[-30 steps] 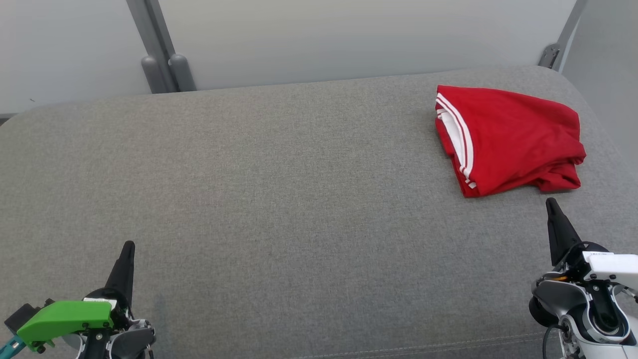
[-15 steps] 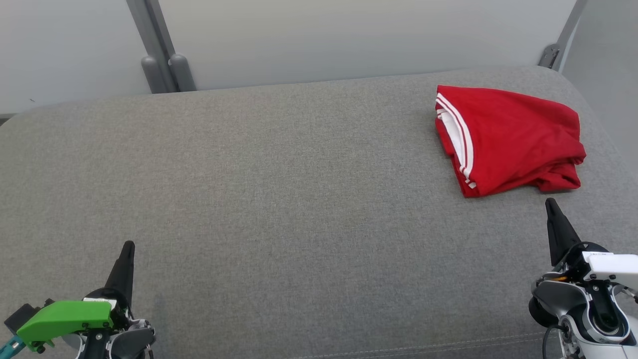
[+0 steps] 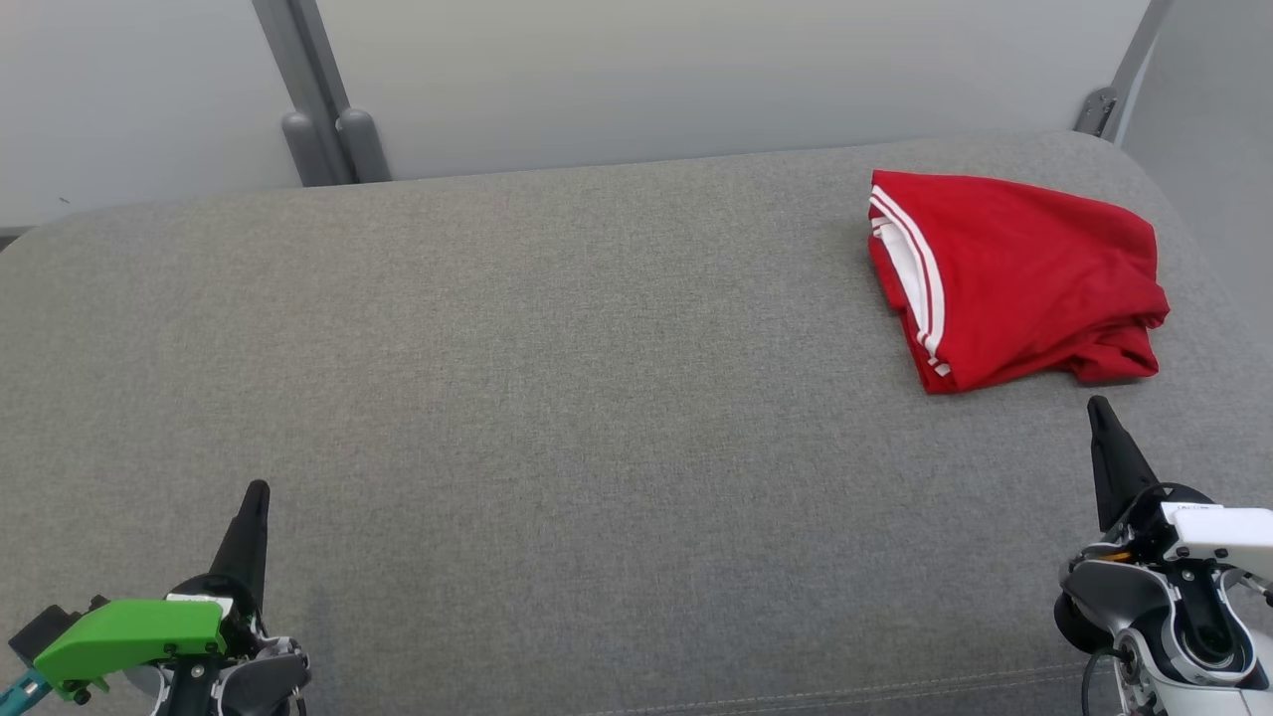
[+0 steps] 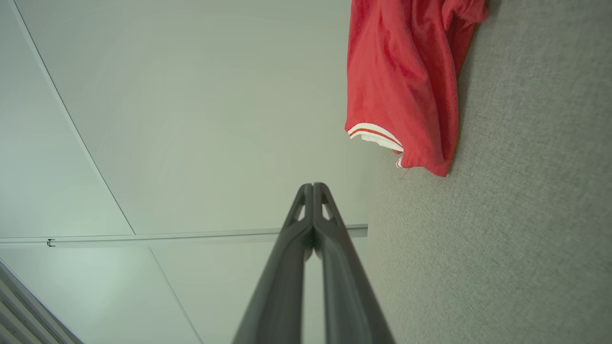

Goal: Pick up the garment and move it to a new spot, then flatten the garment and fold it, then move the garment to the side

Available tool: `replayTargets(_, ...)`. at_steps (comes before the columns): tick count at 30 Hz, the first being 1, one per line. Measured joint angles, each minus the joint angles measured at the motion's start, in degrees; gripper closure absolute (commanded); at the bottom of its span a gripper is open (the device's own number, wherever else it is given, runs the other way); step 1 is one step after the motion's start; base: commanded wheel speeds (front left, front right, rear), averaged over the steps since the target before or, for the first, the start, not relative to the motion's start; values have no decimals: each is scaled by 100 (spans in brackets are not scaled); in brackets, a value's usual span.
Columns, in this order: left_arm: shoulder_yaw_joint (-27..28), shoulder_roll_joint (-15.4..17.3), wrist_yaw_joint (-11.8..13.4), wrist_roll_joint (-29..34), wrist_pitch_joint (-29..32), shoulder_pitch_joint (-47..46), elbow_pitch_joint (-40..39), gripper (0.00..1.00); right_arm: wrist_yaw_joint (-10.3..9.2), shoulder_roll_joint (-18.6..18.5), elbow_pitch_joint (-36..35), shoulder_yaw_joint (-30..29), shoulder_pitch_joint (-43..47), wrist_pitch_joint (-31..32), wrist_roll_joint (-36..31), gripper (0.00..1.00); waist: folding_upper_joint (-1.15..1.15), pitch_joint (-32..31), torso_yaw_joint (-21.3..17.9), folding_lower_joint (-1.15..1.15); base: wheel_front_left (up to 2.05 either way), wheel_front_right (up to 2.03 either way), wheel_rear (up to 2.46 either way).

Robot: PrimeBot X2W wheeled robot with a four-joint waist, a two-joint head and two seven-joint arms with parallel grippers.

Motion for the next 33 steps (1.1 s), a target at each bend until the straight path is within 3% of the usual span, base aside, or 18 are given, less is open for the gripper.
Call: replayTargets(33, 5, -3, 0, 0, 0, -2, 1, 100, 0, 15, 8, -21, -2, 10, -1, 100, 0, 0, 0, 0, 0, 0, 0)
